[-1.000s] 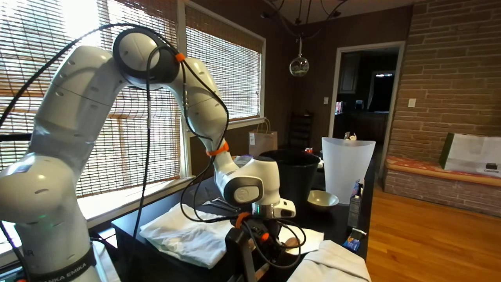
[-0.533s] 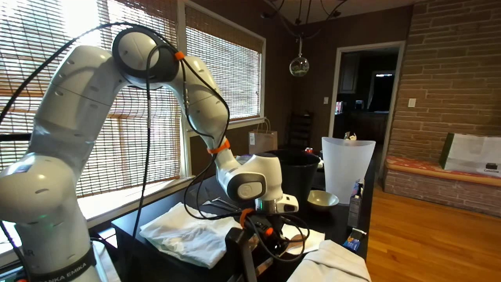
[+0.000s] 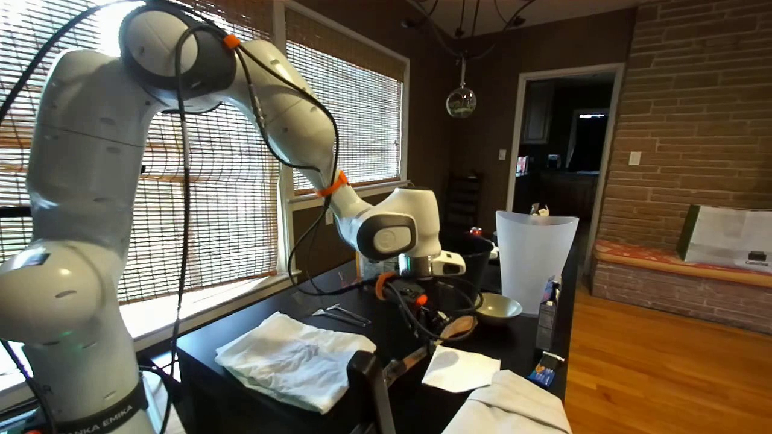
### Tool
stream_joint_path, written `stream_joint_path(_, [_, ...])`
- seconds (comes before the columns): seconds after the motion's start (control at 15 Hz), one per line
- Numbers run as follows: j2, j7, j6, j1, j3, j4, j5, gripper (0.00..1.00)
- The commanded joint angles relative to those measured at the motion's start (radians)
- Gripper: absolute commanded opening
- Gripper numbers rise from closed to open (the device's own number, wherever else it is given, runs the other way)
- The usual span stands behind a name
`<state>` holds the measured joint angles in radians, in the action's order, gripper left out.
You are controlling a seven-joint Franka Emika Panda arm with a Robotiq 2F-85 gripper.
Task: Put the wooden spoon over the black bucket
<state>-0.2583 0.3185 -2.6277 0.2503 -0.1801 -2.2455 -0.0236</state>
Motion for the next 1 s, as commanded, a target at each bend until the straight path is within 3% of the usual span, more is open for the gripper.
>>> stream_joint_path(0.0, [0.121,-0.002,0.111,-0.001,0.010,0.019,0.004,0.05])
stream_joint_path(0.27, [0.203,-0.034,0.168,-0.014,0.002,0.070,0.007,0.05])
stream_joint_path(0.53, [0.244,-0.149,0.212,-0.032,0.005,0.139,0.023,0.06])
stream_joint_path(0.73, [0.257,-0.196,0.294,-0.048,0.011,0.185,0.129,0.05])
stream_joint_path(0.93, [0.303,-0.099,0.495,-0.060,0.009,0.195,0.299,0.05])
